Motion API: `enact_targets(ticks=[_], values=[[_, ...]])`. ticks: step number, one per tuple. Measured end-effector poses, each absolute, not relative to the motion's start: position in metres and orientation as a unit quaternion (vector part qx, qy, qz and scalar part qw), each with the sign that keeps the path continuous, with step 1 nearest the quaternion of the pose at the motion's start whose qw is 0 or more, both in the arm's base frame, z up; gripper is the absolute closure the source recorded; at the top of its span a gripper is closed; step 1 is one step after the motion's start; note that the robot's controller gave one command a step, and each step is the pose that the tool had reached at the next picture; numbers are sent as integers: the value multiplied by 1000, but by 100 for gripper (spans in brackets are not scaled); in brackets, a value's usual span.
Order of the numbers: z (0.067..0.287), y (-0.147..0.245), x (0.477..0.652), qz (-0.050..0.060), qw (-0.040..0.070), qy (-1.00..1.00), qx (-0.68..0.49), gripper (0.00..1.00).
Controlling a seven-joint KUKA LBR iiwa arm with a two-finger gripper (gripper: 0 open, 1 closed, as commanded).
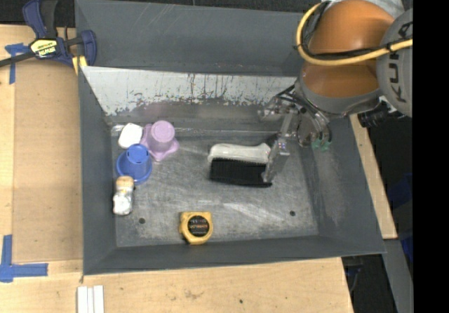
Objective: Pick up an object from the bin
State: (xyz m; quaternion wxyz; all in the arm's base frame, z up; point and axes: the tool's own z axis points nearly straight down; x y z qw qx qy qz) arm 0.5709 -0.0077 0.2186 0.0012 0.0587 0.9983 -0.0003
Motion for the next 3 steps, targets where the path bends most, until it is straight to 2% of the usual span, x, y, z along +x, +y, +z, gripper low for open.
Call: enact_targets(ticks=[1,2,3], values=[[115,8,587,0,5,1000,3,100],[115,8,587,0,5,1000,3,100],[147,12,586,0,0,1000,8,100]])
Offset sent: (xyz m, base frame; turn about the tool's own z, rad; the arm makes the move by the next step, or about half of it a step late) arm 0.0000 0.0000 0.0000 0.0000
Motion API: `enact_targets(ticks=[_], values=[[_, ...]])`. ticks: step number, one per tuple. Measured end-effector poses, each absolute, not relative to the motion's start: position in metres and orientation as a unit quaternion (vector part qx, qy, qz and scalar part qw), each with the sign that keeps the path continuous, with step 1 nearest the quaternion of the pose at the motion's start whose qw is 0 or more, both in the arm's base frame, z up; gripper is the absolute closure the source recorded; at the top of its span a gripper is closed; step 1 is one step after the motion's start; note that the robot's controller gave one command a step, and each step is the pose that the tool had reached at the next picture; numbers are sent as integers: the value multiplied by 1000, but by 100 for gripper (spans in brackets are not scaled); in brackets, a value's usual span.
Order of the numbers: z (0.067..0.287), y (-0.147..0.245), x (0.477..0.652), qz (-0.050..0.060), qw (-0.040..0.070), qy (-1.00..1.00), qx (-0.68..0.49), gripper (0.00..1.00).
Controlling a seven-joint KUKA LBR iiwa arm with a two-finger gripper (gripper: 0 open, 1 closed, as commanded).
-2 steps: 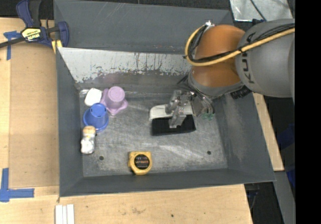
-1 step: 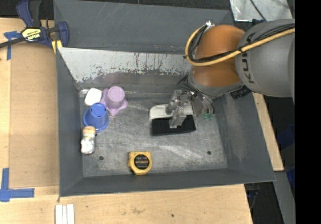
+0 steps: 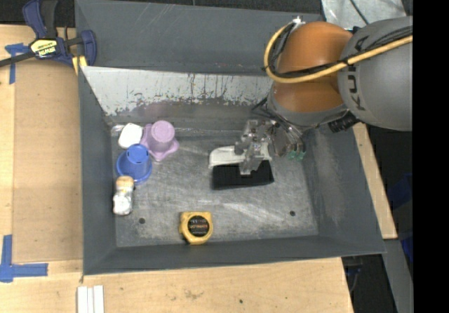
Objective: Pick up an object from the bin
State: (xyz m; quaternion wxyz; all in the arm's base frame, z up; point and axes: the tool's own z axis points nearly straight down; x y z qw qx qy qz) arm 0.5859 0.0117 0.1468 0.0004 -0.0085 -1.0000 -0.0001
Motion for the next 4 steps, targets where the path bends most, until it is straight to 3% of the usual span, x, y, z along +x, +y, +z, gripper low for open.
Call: enact_targets(ticks=[1,2,3,4], values=[[182,7,585,0,-2,-1000,-5,100],[153,6,581,0,-4,-1000,-18,100],[267,13,621,0,-3,-982,189,100],[266,12,621,0,-2,-982,189,100]])
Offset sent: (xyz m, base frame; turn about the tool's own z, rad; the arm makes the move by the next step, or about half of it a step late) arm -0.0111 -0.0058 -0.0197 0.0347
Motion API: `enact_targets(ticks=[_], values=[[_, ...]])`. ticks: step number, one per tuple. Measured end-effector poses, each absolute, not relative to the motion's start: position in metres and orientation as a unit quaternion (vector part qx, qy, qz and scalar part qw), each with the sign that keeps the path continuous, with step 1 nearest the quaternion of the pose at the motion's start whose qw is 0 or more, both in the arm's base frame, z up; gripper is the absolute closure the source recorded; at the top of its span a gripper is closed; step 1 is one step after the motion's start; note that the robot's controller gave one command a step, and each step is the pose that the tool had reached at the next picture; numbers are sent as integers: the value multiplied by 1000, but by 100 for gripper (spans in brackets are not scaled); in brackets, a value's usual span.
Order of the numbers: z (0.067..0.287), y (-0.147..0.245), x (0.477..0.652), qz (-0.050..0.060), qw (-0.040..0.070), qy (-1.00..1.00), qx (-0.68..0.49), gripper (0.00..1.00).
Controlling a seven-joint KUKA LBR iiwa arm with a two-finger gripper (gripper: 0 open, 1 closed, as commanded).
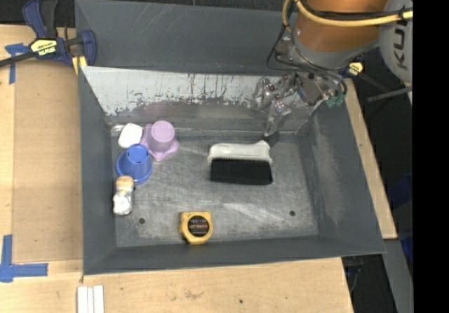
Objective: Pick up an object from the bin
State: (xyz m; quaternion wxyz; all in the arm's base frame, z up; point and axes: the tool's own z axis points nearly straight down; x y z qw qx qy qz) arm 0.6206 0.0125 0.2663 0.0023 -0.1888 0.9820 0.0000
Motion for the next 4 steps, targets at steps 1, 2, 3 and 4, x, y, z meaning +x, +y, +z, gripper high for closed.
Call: enact_targets(ticks=[1,2,3,4], values=[[144,14,621,1,-2,976,-219,0],[148,14,623,0,2,976,-218,0],[76,5,620,0,8,984,-178,100],[76,5,620,0,8,984,-178,100]])
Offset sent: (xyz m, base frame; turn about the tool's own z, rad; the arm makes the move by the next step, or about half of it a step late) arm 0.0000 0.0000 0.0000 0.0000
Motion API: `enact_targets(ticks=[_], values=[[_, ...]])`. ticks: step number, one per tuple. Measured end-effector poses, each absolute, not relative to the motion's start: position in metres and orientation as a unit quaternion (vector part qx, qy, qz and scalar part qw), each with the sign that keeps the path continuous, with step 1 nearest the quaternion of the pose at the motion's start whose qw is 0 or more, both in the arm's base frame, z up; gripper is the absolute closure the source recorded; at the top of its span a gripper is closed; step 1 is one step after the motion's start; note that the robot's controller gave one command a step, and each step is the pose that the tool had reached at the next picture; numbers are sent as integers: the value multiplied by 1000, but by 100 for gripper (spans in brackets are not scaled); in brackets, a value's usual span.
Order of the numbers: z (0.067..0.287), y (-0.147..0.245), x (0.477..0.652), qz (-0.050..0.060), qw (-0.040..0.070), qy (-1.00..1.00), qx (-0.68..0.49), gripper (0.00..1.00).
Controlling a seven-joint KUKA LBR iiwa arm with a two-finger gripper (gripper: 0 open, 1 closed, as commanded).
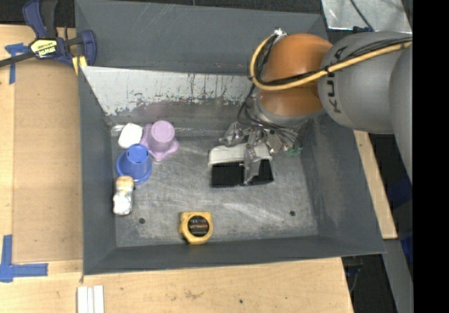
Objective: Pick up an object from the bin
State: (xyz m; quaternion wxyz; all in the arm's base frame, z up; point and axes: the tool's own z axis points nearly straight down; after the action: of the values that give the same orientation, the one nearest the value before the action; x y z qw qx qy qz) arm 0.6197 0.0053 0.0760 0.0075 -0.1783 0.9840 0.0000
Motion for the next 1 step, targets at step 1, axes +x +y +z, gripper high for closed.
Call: enact_targets(ticks=[1], values=[[189,7,622,0,1,988,-154,100]])
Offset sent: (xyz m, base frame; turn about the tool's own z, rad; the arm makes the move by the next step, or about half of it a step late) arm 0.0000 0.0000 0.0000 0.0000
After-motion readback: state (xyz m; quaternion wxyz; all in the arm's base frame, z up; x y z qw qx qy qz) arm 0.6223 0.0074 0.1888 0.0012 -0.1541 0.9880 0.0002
